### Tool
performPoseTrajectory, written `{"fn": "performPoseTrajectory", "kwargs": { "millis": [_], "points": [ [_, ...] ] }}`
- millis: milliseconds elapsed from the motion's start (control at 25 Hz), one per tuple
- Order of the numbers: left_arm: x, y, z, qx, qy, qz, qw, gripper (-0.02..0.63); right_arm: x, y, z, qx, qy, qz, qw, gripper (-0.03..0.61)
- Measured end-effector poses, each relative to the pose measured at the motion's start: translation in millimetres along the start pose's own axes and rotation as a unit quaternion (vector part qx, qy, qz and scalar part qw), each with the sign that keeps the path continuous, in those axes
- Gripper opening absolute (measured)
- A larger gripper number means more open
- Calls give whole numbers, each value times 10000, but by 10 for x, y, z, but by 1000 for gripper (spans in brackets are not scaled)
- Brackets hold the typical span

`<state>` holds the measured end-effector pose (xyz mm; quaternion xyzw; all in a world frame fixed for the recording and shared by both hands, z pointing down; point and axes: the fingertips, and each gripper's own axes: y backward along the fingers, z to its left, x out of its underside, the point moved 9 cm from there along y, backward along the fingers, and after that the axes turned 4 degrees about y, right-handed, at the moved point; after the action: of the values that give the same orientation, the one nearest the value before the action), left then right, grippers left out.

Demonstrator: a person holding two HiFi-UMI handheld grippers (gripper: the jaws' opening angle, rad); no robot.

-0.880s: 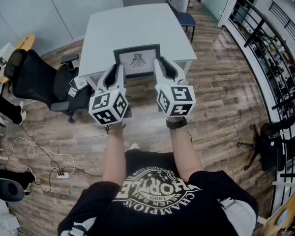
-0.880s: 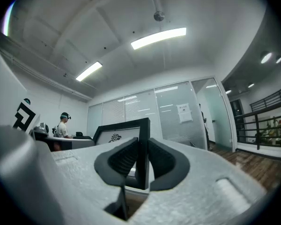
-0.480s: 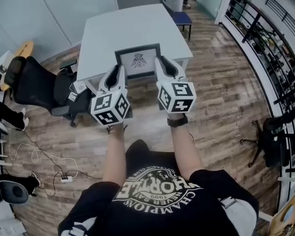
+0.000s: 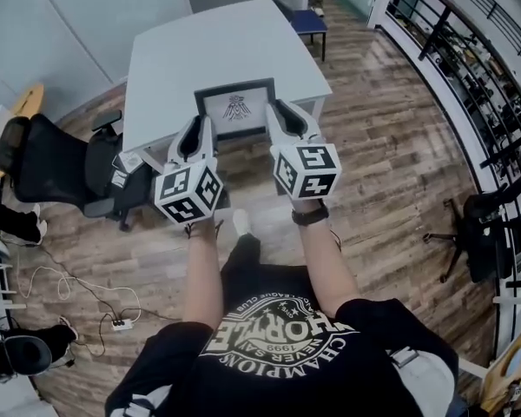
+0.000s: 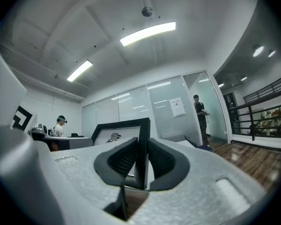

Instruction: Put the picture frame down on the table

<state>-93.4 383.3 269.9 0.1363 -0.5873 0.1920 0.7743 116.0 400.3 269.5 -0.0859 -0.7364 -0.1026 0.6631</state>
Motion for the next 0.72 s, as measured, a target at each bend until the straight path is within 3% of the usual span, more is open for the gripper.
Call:
{"fn": "performPoseTrajectory", "kwargs": {
  "millis": [280,720],
  "points": [
    [-77,-743,303,76,49,-6,10000,72,3,-731,-237,178,50,124,9998,67],
    [-434,-2095,1170,136,-21,-18,9999,72,-79,-2273,-396,310,153,160,9993,69]
  ]
}}
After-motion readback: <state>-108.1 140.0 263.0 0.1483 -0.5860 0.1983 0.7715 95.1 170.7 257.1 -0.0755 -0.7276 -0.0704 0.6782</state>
